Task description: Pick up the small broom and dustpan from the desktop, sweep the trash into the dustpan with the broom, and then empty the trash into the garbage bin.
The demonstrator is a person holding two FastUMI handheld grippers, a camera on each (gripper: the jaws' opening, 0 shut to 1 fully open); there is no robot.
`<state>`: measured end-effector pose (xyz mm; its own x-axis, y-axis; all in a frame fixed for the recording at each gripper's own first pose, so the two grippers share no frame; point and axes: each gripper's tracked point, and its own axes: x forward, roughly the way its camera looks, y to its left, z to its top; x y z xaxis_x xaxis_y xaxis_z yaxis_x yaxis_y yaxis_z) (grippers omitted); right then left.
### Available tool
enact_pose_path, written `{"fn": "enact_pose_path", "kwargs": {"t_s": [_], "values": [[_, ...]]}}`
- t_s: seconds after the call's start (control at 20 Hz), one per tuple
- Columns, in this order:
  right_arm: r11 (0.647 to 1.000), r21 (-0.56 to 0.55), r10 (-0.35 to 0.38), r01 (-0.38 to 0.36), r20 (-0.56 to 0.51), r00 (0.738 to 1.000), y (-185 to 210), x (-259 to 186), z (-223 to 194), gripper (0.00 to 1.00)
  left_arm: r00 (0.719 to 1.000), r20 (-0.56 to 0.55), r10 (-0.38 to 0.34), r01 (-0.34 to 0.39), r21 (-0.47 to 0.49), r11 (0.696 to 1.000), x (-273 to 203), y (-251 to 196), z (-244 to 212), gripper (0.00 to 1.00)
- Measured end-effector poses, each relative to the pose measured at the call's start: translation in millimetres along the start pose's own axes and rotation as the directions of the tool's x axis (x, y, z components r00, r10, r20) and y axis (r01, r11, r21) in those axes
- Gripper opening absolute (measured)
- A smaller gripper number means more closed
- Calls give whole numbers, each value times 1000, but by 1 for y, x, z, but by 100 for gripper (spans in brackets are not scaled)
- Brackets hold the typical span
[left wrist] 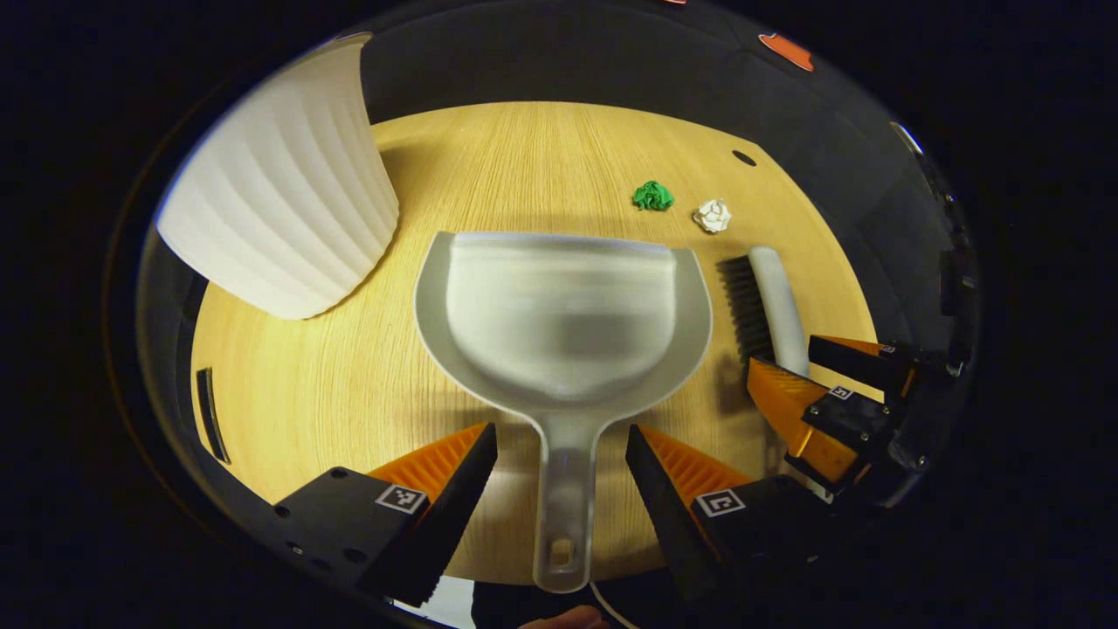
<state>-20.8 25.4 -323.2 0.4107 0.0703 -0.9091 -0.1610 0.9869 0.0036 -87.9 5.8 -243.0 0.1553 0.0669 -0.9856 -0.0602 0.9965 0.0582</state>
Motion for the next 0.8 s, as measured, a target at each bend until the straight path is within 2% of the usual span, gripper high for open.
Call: {"fn": "enact_pose_path", "kwargs": {"t_s": [0.1, 0.15, 0.2, 0.25, 0.3, 0.35, 0.4, 0.5, 0.55, 0.6, 0.65, 0.7, 0.8], "values": [[1000, 8, -15, 15, -23, 1000, -3, 10, 3, 87, 998, -55, -24, 25, 21, 999, 9, -1, 0, 95], [999, 26, -18, 19, -40, 999, -5, 13, 2, 84, 996, -80, -31, 34, 35, 999, 15, -5, 1, 89], [999, 41, -18, 21, -53, 998, -5, 15, 4, 77, 995, -97, -28, 33, 47, 998, 23, -5, 1, 85], [999, 46, -10, 13, -61, 998, -3, 18, 4, 72, 993, -114, -25, 31, 54, 998, 29, -5, 2, 76], [999, 47, -24, 27, -66, 998, -5, 20, 6, 60, 990, -132, -41, 49, 55, 997, 31, -8, 1, 65], [999, 43, -26, 29, -68, 997, -7, 22, 8, 53, 989, -141, -38, 50, 80, 996, 39, -9, 3, 44], [999, 43, -16, 19, -75, 997, -5, 22, 11, 47, 988, -150, -38, 57, 126, 990, 38, -8, 5, 38], [999, 44, 0, 3, -85, 996, -10, 21, 16, 43, 987, -154, -48, 76, 183, 980, 40, -7, 8, 36], [999, 49, 1, 3, -84, 996, -15, 23, 21, 51, 987, -151, -53, 86, 219, 972, 41, -4, 12, 33], [998, 58, -1, 5, -85, 996, -23, 25, 28, 40, 988, -144, -61, 97, 257, 962, 44, -2, 16, 33], [998, 67, -6, 11, -83, 997, -32, 26, 35, 39, 987, -147, -62, 104, 301, 948, 40, 0, 22, 31], [997, 72, -10, 15, -81, 997, -42, 28, 45, 39, 989, -135, -68, 111, 343, 933, 33, 4, 31, 34], [997, 69, -12, 18, -87, 996, -61, 35, 70, 37, 986, -139, -91, 145, 444, 884, 17, 7, 46, 29]]}}
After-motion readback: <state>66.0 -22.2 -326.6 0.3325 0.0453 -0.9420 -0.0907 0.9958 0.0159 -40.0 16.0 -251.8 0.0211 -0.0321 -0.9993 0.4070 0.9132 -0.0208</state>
